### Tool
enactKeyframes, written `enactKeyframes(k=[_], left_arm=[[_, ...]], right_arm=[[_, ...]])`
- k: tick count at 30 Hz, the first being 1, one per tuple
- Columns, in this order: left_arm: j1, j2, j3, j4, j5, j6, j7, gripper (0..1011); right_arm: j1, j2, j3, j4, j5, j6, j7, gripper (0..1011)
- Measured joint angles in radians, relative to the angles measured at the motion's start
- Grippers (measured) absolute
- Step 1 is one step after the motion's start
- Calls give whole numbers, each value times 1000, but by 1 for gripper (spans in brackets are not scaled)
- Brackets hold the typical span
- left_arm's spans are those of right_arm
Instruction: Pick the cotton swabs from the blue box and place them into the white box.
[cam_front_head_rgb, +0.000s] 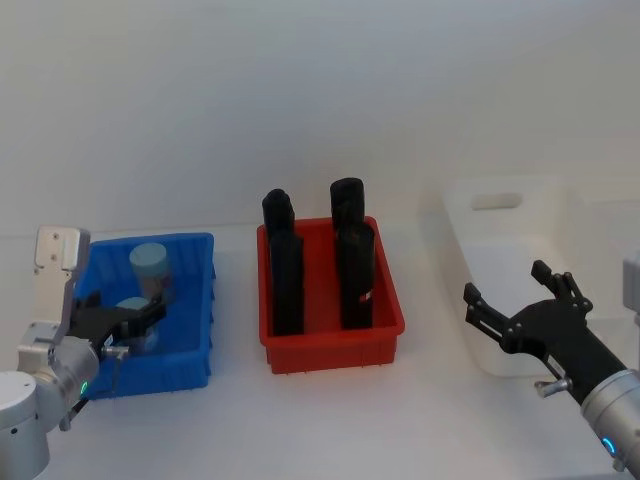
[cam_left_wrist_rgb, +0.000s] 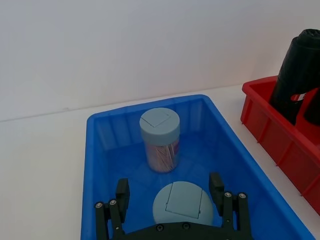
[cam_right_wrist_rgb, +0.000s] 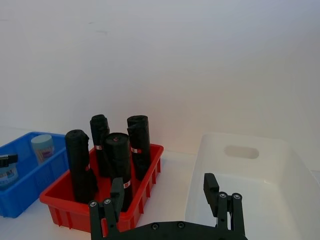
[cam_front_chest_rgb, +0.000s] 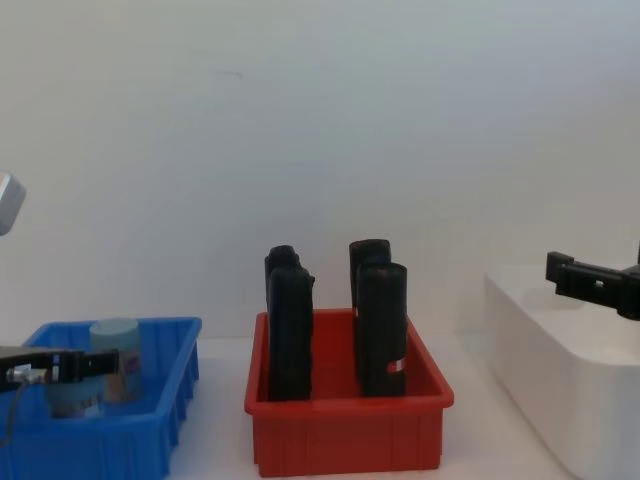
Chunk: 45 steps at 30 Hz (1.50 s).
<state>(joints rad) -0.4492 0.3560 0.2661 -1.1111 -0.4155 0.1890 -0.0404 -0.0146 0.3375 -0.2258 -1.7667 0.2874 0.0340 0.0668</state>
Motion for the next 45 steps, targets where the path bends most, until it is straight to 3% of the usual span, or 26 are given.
enactKeyframes(k=[9,16,21,27,36,45], left_arm=[[-14,-9,-5,41,-25,-8,-11,982],[-16,-13,-10,52,-47,-11,-10,838],[-11,-13,-14,49,-62,-15,-7,674],[-2,-12,-18,32,-73,-19,-5,673],[19,-1,-23,-46,-71,-23,-20,673],[36,20,-26,-168,-27,5,-81,673]], right_arm=[[0,0,0,0,0,0,0,1002],[0,0,0,0,0,0,0,1002],[0,0,0,0,0,0,0,1002],[0,0,0,0,0,0,0,1002],[0,0,0,0,0,0,0,1002],[0,0,0,0,0,0,0,1002]])
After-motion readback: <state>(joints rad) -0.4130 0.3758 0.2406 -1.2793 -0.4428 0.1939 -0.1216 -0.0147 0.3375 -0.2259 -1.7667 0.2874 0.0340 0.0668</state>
